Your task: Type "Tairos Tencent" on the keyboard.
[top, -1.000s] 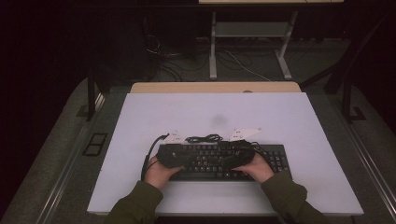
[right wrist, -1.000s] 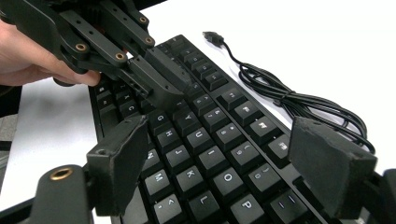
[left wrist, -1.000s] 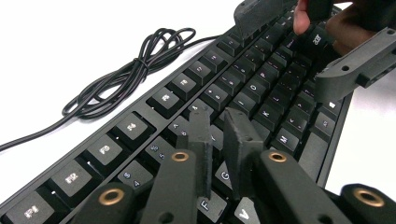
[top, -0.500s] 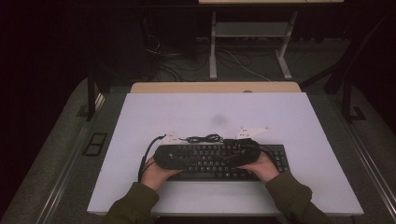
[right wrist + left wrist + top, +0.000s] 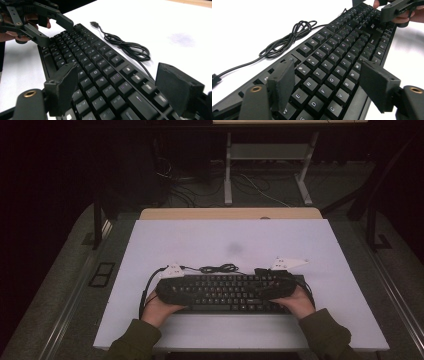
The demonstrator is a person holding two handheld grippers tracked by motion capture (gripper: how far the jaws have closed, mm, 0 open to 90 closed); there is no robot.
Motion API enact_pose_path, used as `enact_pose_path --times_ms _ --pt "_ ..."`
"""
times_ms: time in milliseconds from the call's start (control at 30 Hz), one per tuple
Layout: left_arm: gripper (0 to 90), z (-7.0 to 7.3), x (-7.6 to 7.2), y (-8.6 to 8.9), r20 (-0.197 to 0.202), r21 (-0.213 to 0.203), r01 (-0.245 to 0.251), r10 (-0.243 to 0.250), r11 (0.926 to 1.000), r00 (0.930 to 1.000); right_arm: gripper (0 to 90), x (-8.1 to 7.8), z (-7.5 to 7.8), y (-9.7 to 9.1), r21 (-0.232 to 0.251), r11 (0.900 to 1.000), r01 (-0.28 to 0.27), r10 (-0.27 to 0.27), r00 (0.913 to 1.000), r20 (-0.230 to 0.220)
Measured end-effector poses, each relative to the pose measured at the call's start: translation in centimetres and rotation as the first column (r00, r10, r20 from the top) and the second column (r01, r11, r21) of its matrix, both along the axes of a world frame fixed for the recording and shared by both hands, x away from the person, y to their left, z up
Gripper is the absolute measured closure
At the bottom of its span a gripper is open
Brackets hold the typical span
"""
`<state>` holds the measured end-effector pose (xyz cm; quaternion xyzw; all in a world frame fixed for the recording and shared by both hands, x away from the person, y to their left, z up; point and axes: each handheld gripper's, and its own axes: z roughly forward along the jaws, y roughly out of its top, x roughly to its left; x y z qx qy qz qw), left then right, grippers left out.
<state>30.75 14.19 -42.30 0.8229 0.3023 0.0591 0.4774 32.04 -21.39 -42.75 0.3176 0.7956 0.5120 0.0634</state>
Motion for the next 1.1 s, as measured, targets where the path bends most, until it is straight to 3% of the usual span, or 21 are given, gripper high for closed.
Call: enact_pose_path --times_ms 400,767,1100 --pt "15.0 0.6 -0.7 1.6 0.022 -0.019 -0.047 0.048 0.9987 0.9986 17.5 -1.9 -0.2 -3.4 0.010 0.9978 0.066 -0.066 0.9978 0.007" --pt "12.0 0.4 -1.8 3.1 0.033 -0.022 -0.069 0.070 0.9974 0.9970 17.4 -3.1 -0.6 -5.6 0.026 0.9958 0.088 -0.088 0.9961 0.005" --pt "0.0 -0.1 -2.5 4.2 0.028 -0.026 -0.097 0.098 0.9949 0.9948 15.7 -4.2 -1.1 -7.2 0.035 0.9943 0.101 -0.101 0.9949 0.003"
